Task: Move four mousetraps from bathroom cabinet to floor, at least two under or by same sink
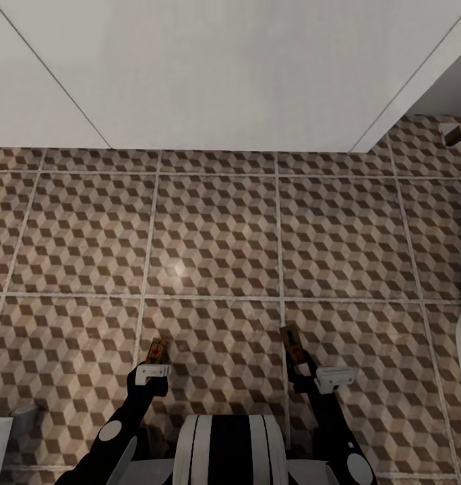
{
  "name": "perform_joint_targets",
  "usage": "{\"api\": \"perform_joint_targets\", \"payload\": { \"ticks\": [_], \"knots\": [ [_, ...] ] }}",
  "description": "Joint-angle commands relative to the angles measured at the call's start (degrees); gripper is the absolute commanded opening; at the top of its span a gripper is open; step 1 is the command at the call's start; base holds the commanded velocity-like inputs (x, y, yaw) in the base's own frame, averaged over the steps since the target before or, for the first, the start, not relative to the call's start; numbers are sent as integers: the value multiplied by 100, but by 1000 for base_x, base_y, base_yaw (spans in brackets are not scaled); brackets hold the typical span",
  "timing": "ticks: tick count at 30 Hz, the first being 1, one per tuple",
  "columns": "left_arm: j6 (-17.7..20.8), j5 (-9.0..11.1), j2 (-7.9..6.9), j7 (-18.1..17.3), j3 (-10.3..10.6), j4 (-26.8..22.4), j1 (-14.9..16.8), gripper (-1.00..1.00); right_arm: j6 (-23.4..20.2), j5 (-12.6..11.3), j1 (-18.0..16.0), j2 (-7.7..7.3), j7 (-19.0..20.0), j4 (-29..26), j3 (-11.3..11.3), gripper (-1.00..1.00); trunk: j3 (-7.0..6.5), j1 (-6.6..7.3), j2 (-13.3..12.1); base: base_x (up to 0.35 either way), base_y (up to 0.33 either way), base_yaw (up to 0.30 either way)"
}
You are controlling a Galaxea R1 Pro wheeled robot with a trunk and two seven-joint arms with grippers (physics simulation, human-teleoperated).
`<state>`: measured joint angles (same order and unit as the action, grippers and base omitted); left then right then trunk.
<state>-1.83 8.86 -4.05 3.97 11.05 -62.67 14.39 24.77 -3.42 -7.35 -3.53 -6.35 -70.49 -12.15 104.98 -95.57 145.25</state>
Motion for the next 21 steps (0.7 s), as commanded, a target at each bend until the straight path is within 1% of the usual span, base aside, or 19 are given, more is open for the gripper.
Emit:
{"api": "perform_joint_targets", "payload": {
  "ticks": [1, 4, 7, 14, 21],
  "knots": [
    [-14, 37, -9, 51, 29, 0, 2, -100, 19, -36, -3, -8, -32, 1, -24, -100, 2, 1, 1, 3, 0, 0],
    [-12, 37, -9, 51, 29, 0, 2, -100, 18, -36, -3, -8, -32, 5, -24, -100, 2, 1, 1, 29, 0, 0],
    [-11, 37, -4, 51, 29, 2, 2, -100, 18, -36, -3, -8, -33, 3, -24, -100, 2, 1, 1, 165, 0, 0],
    [-11, 37, 0, 51, 29, 3, 2, -100, 19, -38, -3, -8, -33, 5, -24, -100, 2, 1, 1, 299, 0, 0],
    [-11, 37, 36, 51, 29, 8, 2, -100, 19, -37, -3, -8, -33, 8, -24, -100, 2, 1, 1, 328, 0, 0]
  ]
}}
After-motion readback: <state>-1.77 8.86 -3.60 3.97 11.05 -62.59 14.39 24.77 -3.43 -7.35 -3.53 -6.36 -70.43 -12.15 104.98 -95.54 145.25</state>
